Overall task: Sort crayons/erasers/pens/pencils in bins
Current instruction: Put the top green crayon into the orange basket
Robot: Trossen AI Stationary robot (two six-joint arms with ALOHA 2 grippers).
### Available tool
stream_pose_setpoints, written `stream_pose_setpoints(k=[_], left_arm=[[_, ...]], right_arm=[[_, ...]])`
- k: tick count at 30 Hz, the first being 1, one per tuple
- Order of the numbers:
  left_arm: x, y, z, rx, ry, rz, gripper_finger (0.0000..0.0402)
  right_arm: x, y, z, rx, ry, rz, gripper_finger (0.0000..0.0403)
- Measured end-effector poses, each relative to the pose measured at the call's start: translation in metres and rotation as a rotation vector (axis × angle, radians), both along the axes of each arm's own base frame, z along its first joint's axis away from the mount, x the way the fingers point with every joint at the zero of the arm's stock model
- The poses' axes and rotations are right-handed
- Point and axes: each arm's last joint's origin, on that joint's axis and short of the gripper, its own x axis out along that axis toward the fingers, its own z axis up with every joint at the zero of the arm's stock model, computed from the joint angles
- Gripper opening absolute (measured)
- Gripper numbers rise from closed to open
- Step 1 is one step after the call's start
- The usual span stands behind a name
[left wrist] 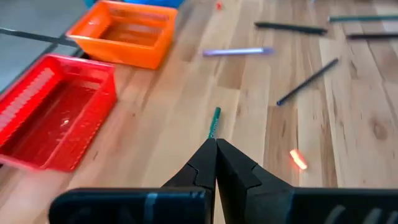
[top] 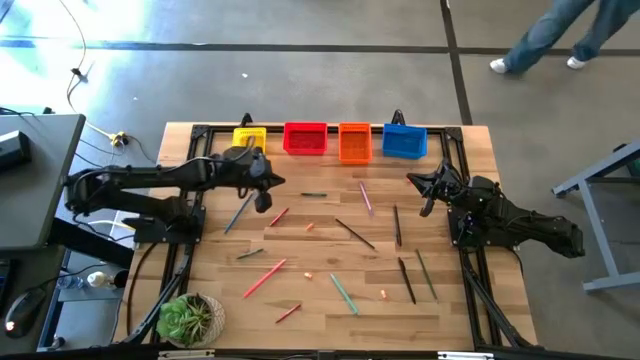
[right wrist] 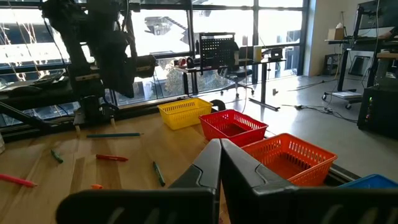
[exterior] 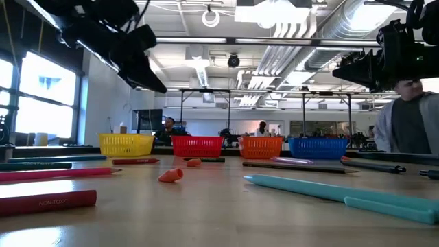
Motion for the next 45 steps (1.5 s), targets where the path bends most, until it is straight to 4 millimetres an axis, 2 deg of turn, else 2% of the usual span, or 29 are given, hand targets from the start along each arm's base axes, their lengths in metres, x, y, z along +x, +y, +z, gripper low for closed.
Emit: stream_pose_setpoints(k=[5, 12, 19, 25, 35, 40, 45], left_arm=[[0.025, 0.011, 0.001, -0.003, 0.044, -0.042, 0.0000], [0.061, 0.017, -0.008, -0.010, 0.178, -0.130, 0.0000], [0.092, 0.027, -0.023, -0.020, 0.254, -0.152, 0.0006], [0.112, 0.035, -0.046, -0.022, 0.331, -0.188, 0.0041], [0.127, 0.041, -0.073, -0.040, 0.423, -0.210, 0.0114], [0.127, 0.044, -0.083, -0.048, 0.451, -0.201, 0.0114], [0.126, 0.048, -0.084, -0.050, 0.459, -0.191, 0.0097]], right_arm=[[0.000, 0.000, 0.000, 0.000, 0.000, 0.000, 0.0000], [0.000, 0.000, 0.000, 0.000, 0.000, 0.000, 0.0000], [0.000, 0.000, 0.000, -0.001, -0.001, 0.000, 0.0000], [0.000, 0.000, 0.000, 0.000, -0.001, 0.000, 0.0000], [0.000, 0.000, 0.000, 0.000, -0.001, 0.000, 0.0000], [0.000, 0.000, 0.000, 0.000, 0.000, 0.000, 0.0000], [0.000, 0.000, 0.000, 0.000, 0.000, 0.000, 0.0000]])
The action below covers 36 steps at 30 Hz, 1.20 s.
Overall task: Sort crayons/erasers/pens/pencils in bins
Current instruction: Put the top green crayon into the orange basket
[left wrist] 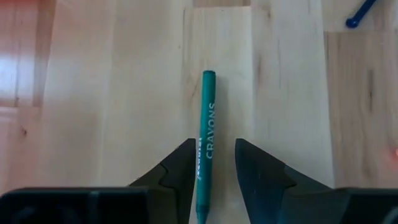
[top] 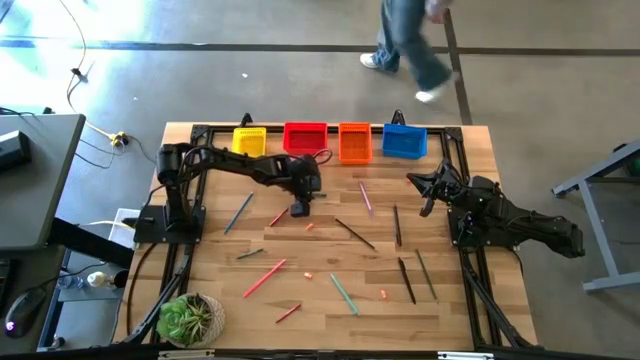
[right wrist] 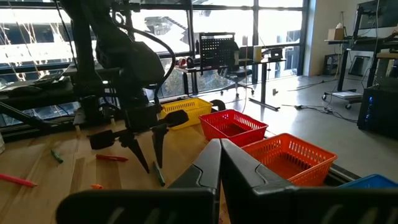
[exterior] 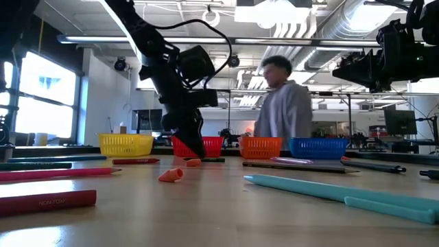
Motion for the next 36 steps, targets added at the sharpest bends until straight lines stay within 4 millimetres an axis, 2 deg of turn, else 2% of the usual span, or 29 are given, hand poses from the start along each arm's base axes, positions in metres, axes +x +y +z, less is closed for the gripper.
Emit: stream_pose_setpoints(k=[6, 17, 25, 29, 36], left_arm=[[-0.005, 0.007, -0.004, -0.023, 0.025, 0.015, 0.0073], [-0.005, 0.007, -0.017, -0.046, 0.072, -0.017, 0.0066], [-0.004, 0.000, -0.017, -0.030, 0.108, -0.061, 0.0023], [-0.007, -0.002, -0.012, -0.024, 0.110, -0.075, 0.0012], [-0.012, 0.000, 0.010, -0.050, 0.119, -0.042, 0.0008]], right_arm=[[0.000, 0.000, 0.000, 0.000, 0.000, 0.000, 0.0000], [0.000, 0.000, 0.000, 0.000, 0.000, 0.000, 0.0000], [0.000, 0.000, 0.000, 0.000, 0.000, 0.000, 0.0000], [0.000, 0.000, 0.000, 0.000, 0.000, 0.000, 0.0000], [0.000, 0.000, 0.000, 0.000, 0.000, 0.000, 0.0000]])
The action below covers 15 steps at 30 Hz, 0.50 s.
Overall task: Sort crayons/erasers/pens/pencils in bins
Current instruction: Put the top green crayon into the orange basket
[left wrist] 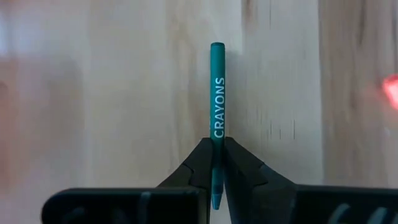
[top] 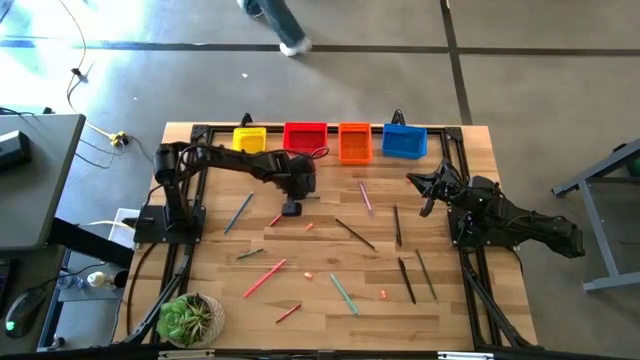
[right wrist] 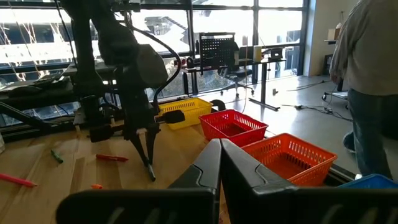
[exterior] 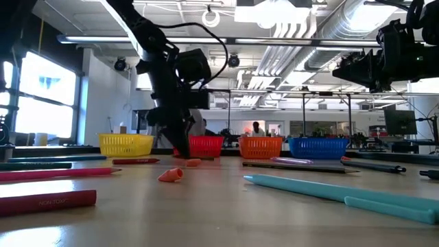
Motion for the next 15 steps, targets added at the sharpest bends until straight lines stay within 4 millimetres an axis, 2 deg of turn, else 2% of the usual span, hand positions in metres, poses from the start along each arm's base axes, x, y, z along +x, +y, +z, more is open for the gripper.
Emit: stream_pose_setpoints(k=[7, 15], left_arm=[[0.010, 0.016, 0.033, 0.020, -0.103, 0.078, 0.0008], [0.040, 0.050, 0.075, 0.129, -0.386, 0.169, 0.0008]], right_arm=[[0.000, 0.000, 0.000, 0.000, 0.000, 0.001, 0.0000], [0.000, 0.000, 0.000, 0.000, 0.000, 0.000, 0.0000]])
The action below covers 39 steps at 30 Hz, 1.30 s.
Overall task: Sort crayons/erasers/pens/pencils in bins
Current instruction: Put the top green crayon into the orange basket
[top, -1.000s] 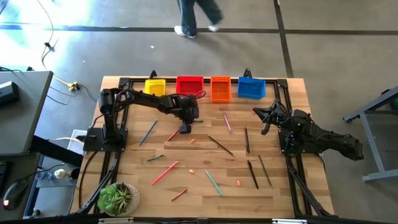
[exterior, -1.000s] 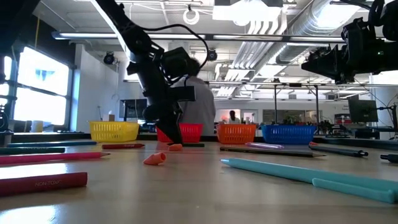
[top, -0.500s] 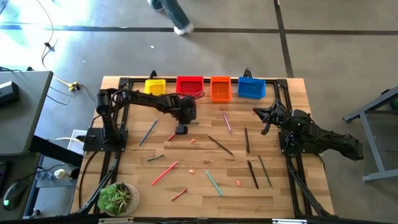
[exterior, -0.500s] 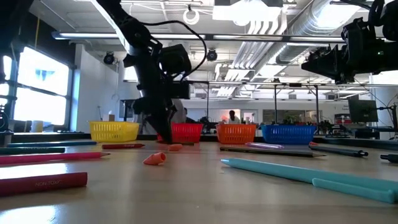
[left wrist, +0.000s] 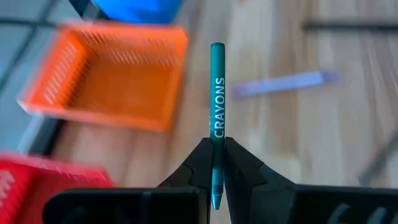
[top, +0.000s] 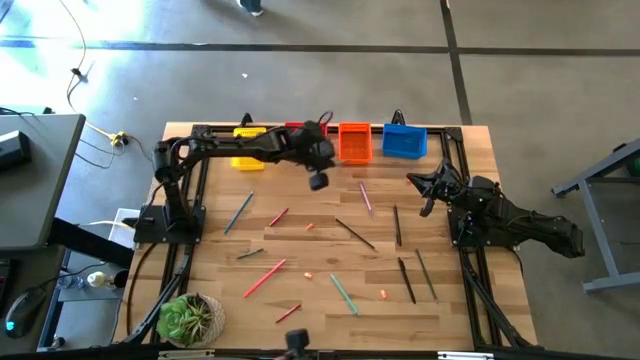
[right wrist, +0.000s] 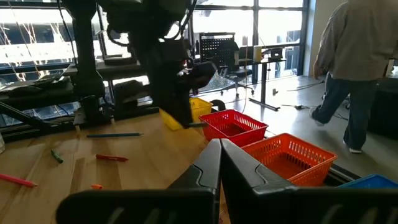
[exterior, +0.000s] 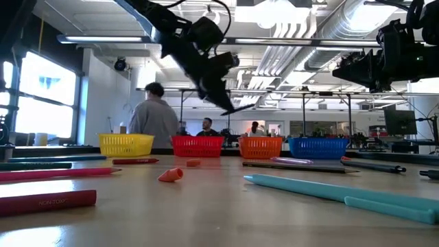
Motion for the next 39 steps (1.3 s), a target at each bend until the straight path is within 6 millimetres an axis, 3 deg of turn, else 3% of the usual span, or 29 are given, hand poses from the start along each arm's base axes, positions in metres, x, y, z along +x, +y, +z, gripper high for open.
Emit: stream_pose_setpoints(k=[4, 8, 16, 34, 39], left_arm=[[0.015, 0.022, 0.001, 0.064, -0.048, -0.002, 0.0008], [0.037, 0.046, -0.012, 0.077, -0.056, -0.033, 0.0008], [0.064, 0.085, -0.032, 0.069, 0.044, -0.079, 0.0008], [0.065, 0.096, -0.035, 0.045, 0.089, -0.082, 0.0008], [0.066, 0.095, -0.035, 0.034, 0.087, -0.072, 0.0025]], right_arm=[[0.000, 0.000, 0.000, 0.000, 0.000, 0.000, 0.0000], [0.000, 0.000, 0.000, 0.000, 0.000, 0.000, 0.0000], [0.000, 0.000, 0.000, 0.000, -0.001, 0.000, 0.0000], [0.000, 0.000, 0.000, 0.000, -0.001, 0.000, 0.0000], [0.000, 0.000, 0.000, 0.000, -0.001, 0.000, 0.0000]])
